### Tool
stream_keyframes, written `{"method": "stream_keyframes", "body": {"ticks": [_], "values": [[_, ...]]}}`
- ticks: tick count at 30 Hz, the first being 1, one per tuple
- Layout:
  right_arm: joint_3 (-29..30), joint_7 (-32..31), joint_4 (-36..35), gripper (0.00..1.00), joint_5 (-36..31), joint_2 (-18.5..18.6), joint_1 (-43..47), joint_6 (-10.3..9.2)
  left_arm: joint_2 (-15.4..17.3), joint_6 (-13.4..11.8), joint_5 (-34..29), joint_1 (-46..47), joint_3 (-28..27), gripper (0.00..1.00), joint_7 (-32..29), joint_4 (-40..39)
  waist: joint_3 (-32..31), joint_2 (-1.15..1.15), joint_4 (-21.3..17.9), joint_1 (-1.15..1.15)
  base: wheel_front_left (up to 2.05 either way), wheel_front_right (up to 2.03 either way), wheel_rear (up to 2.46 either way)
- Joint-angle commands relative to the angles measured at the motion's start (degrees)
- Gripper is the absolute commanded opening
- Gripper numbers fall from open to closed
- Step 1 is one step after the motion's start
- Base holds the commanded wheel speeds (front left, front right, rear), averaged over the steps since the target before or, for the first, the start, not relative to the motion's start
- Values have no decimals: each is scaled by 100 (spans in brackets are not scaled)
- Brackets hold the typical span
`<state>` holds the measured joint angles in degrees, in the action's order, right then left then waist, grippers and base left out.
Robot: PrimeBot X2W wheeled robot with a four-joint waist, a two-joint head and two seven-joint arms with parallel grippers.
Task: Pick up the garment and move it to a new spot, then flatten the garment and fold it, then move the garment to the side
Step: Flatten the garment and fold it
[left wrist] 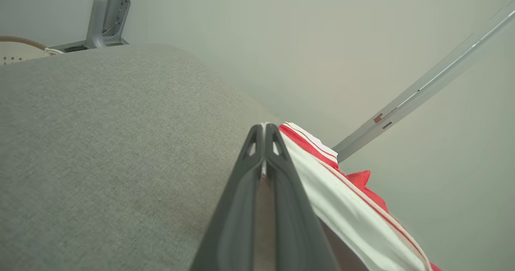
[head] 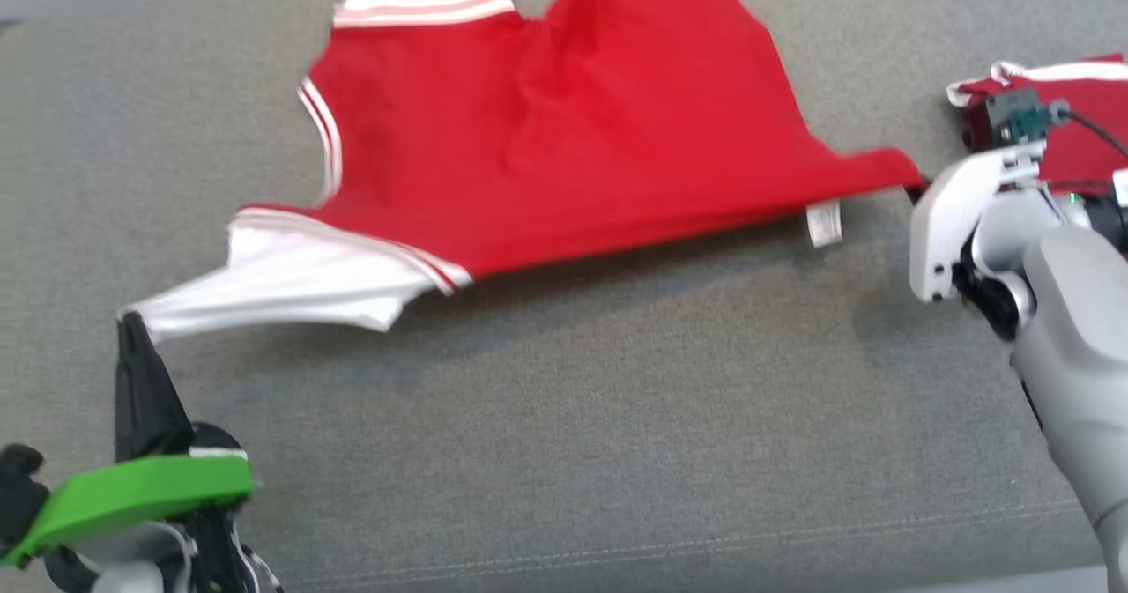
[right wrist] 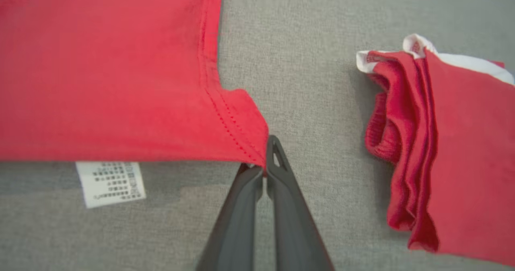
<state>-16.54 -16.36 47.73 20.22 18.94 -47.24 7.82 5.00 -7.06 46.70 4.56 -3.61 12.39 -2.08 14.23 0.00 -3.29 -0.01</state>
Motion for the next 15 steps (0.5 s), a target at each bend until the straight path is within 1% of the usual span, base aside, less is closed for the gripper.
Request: {"method": "stream_keyframes", "body": {"ticks": [1, 6, 10, 13, 14, 15], "values": [[112, -147, -15, 0, 8, 174, 240, -60, 38, -95, 37, -178, -109, 0, 84, -30, -571, 0, 220, 1, 0, 0, 0], [442, -858, -554, 0, 149, 135, 1042, -59, -76, -150, -2, -601, 94, 0, 134, -63, -889, 0, 266, 1, 0, 0, 0], [747, -1459, -1169, 0, 97, 182, 1724, -57, -33, -276, -284, -887, 269, 0, 113, -73, -1085, 0, 280, 1, 0, 0, 0], [1039, -1875, -1779, 0, 39, 164, 2259, -45, 134, -411, -641, -1107, 489, 0, 6, -105, -1167, 0, 277, 1, 0, 0, 0], [1232, -2119, -2204, 0, -25, 89, 2611, -45, 202, -503, -810, -1251, 633, 0, -120, -119, -1203, 0, 275, 1, 0, 0, 0], [1335, -2265, -2395, 0, -42, 30, 2796, -44, 266, -551, -935, -1313, 711, 0, -183, -125, -1214, 0, 275, 1, 0, 0, 0]]}}
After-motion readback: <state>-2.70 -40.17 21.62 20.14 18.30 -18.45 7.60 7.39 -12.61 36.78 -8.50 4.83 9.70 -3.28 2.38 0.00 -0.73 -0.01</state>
